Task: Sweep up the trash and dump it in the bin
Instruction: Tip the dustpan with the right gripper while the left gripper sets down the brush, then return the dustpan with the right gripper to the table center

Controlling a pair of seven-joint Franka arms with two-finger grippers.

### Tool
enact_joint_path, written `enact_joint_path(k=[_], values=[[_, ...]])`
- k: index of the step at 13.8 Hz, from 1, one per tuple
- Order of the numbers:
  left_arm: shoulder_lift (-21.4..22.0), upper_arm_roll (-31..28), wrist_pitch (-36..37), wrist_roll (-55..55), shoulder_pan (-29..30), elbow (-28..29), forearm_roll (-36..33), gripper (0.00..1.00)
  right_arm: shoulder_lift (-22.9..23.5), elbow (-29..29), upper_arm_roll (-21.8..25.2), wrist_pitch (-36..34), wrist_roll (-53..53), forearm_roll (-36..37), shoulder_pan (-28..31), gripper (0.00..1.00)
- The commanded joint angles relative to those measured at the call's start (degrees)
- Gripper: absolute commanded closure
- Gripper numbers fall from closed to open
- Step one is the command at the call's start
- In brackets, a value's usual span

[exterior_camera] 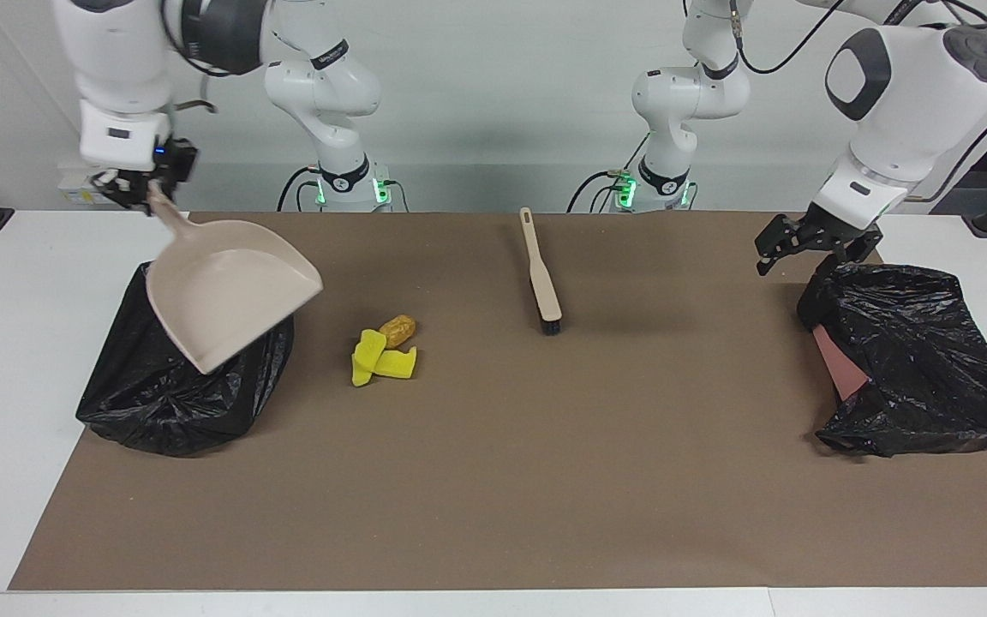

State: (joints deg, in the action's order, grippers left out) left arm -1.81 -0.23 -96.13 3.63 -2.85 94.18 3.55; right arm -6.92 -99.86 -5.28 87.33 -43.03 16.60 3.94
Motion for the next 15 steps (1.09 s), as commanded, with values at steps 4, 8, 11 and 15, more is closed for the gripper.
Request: enact_joint_path(k=[4, 8, 11, 15], values=[[-3.38, 0.59, 2.53, 1.11, 0.04, -5.50, -2.67, 0.00, 6.46, -0.34, -0.26, 6.25, 46.66, -8.42, -15.77, 1.00], [-2.42, 0.59, 2.62, 1.55, -0.13, -3.57, -3.37, 0.00, 17.08, 3.78, -0.26, 16.28, 64.26, -8.78, -24.67, 1.00], [-1.79, 0.59, 2.53, 1.47, -0.31, -2.42, -3.90, 0.00, 25.78, 8.61, -1.31, 23.31, 72.80, -11.58, -28.09, 1.00], [-1.80, 0.59, 3.40, 0.85, 0.04, -2.77, -3.81, 0.00, 40.36, 22.12, -0.96, 27.28, 83.62, -10.98, -35.12, 1.00]])
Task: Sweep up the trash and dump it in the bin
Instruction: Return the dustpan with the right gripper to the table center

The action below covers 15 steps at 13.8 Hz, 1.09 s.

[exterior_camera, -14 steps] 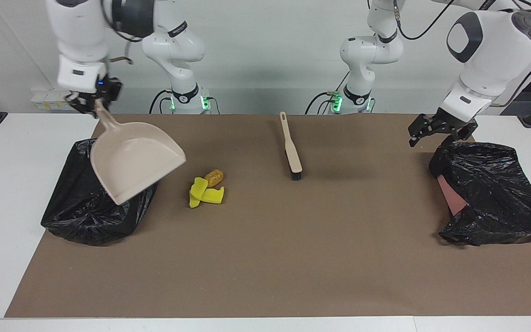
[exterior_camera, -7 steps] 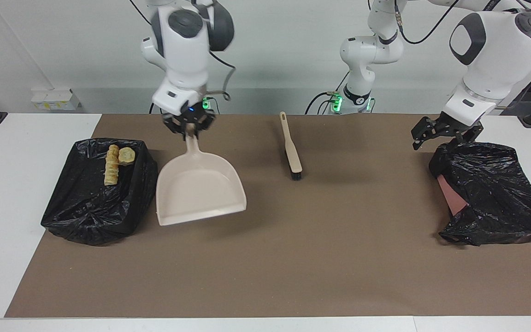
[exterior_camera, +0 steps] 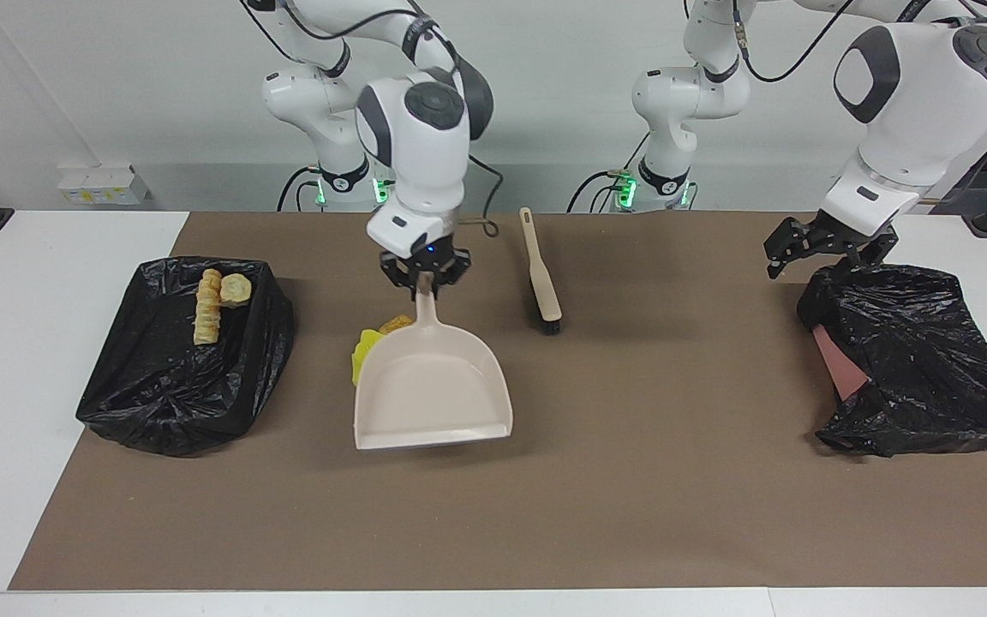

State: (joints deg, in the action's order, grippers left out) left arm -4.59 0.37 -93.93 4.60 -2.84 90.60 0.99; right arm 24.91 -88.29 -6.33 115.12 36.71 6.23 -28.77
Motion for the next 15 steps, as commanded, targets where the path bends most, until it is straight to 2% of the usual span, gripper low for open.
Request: enact_joint_path(k=[1, 4, 6, 7, 9, 10, 15], values=[[0.98, 0.07, 1.21, -0.03, -0.32, 0.89, -1.16, 0.00, 11.45, 13.99, 0.09, -0.51, 4.51, -0.61, -3.04, 1.00], [0.98, 0.07, 1.12, 0.15, -0.42, 0.89, -1.16, 0.00, 16.91, 19.03, 0.18, 1.67, 5.13, 0.18, -4.54, 1.00], [0.98, 0.16, 1.12, -0.02, -0.42, 0.80, -0.90, 0.00, 17.28, 19.04, -0.17, 2.31, 5.13, 0.10, -4.54, 1.00], [1.07, 0.16, 1.12, -0.11, -0.50, 1.07, -0.81, 0.00, 17.01, 18.69, -0.26, 1.87, 5.13, 0.01, -4.54, 0.84], [1.07, 0.51, 1.12, -0.03, -0.59, 1.07, -0.72, 0.00, 16.14, 18.34, -0.26, 1.07, 4.78, 0.27, -4.63, 0.00], [1.07, 0.60, 1.03, -0.11, -0.59, 1.07, -0.64, 0.00, 14.92, 17.99, -0.26, 1.07, 4.08, 0.01, -4.55, 0.00], [-1.55, 0.69, -0.20, -0.46, -3.66, 0.37, -0.63, 0.00, 1.22, 2.55, -2.01, 0.45, 3.55, -1.22, -4.54, 0.00]])
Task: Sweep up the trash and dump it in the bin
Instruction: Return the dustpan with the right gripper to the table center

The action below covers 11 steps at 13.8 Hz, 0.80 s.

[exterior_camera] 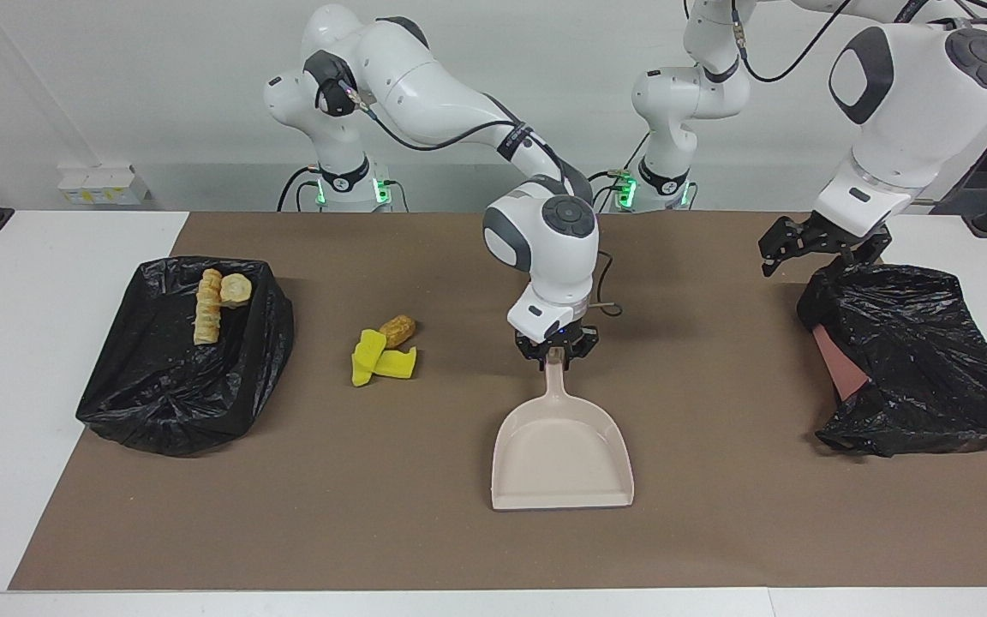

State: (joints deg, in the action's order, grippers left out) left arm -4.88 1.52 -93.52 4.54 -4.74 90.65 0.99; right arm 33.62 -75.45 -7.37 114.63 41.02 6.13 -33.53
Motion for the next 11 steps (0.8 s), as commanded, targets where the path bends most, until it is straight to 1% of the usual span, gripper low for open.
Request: enact_joint_path(k=[1, 3, 5, 6, 8, 10, 11], values=[[-1.88, -0.55, -1.14, -0.58, -3.07, 0.31, -0.64, 0.00, -10.39, -13.89, -1.50, 1.04, -0.86, -1.21, 0.31, 0.00], [-3.55, -0.55, -3.77, -2.33, -5.70, 0.40, -0.64, 0.00, -16.20, -21.19, -2.74, 1.74, -1.12, -4.18, 0.14, 0.00], [-4.96, -0.55, -7.10, -5.66, -7.91, 0.40, -0.47, 0.00, -20.51, -28.92, -3.53, 2.18, -1.47, -5.78, -0.65, 0.00], [-6.09, -0.47, -7.99, -6.98, -8.61, 0.31, -0.38, 0.00, -22.88, -33.31, -4.05, 4.09, -1.73, -6.65, -0.83, 0.00], [-9.16, -0.55, -10.36, -11.72, -12.47, 0.14, -0.38, 0.00, -27.45, -43.06, -4.67, 11.20, -1.82, -10.68, -2.40, 0.00], [-11.37, -0.55, -14.13, -15.60, -15.55, -0.04, -0.73, 0.00, -27.56, -46.52, -4.67, 13.51, -1.48, -12.46, -5.48, 0.00], [-11.64, -0.55, -16.24, -15.79, -16.96, 0.48, -0.82, 0.00, -27.82, -48.19, -4.67, 14.39, -1.30, -12.81, -6.19, 0.00]])
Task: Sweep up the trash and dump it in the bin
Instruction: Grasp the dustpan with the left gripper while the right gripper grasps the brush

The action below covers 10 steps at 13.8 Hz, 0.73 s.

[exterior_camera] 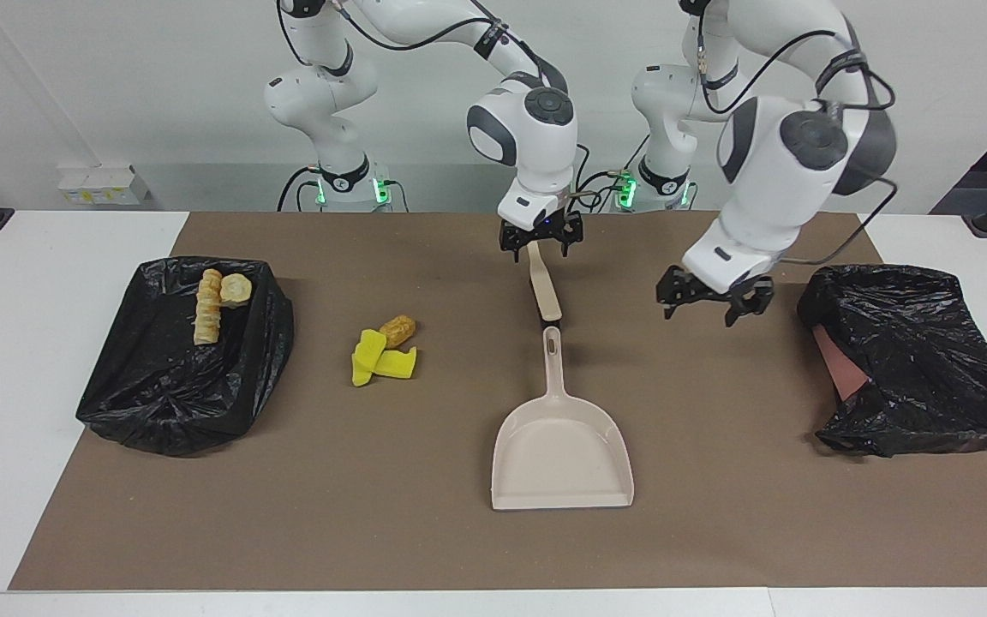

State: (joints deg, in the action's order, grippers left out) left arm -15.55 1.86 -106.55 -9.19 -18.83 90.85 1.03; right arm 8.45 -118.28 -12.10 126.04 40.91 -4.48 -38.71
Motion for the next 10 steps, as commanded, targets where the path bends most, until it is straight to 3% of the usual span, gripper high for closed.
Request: enact_joint_path(k=[1, 5, 6, 10], values=[[-1.67, -0.89, -3.93, -2.50, -4.28, 0.56, -0.77, 0.00, -3.69, -7.21, 0.06, 3.50, -1.53, -2.37, -1.80, 0.00], [-5.36, -0.80, -10.68, -10.22, -7.36, 0.82, -0.77, 0.00, -4.76, -10.13, -0.03, 5.61, -1.44, -3.52, -4.00, 0.00], [-5.28, -0.80, -11.74, -10.41, -7.54, 1.52, -0.51, 0.00, -4.75, -10.13, -0.03, 5.62, -1.36, -3.61, -4.10, 0.11], [-7.12, -0.80, -15.00, -12.95, -8.95, 2.05, -0.33, 0.00, -4.40, -9.69, 0.06, 5.44, -1.97, -3.61, -3.83, 0.31]])
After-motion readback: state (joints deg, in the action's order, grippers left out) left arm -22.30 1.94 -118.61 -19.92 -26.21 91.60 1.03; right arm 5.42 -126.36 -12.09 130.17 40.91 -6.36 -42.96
